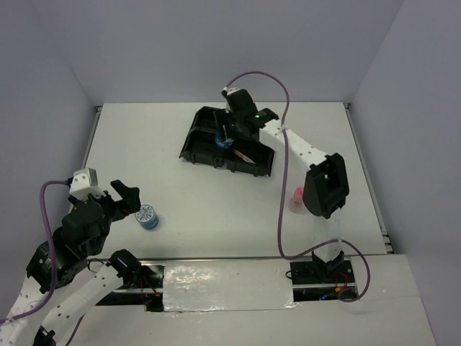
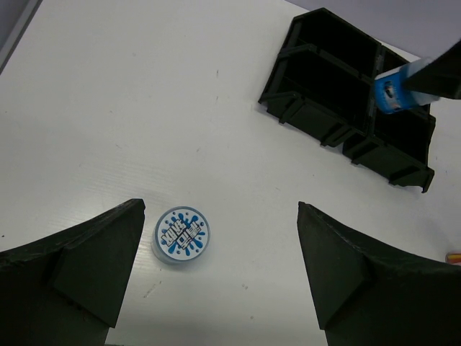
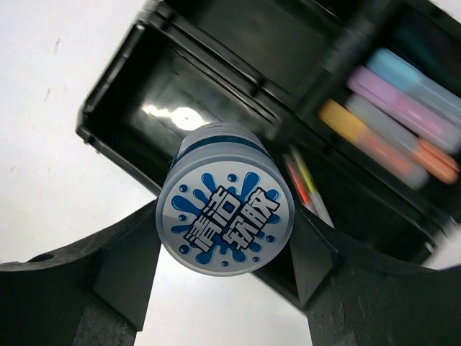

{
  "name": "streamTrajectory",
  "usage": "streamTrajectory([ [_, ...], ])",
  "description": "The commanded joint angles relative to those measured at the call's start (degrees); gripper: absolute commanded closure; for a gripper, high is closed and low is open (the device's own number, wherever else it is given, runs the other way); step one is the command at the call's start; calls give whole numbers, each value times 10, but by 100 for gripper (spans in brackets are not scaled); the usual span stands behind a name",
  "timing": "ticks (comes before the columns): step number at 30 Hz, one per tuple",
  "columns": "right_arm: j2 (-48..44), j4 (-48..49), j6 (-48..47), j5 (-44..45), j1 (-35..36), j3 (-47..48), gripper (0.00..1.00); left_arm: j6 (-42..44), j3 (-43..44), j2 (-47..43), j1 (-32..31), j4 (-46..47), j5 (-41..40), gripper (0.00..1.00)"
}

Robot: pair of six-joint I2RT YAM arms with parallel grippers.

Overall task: Sort the stationery into containers
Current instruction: Place the stationery in the storage box.

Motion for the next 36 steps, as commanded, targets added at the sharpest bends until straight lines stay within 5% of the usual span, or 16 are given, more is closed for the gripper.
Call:
streamTrajectory([
  [1,48,33,-31,-7,20,88,100,13,1,-6,2,20,1,1],
  [7,127,5,-47,1,33,170,100,14,0,-10,2,21,2,1],
  [17,127,-4,-58,33,37,121,99,18,-1,-8,2,25,7,1],
  [36,103,-41,-47,52,61,71,82,18,-1,-17,2,26,7,1],
])
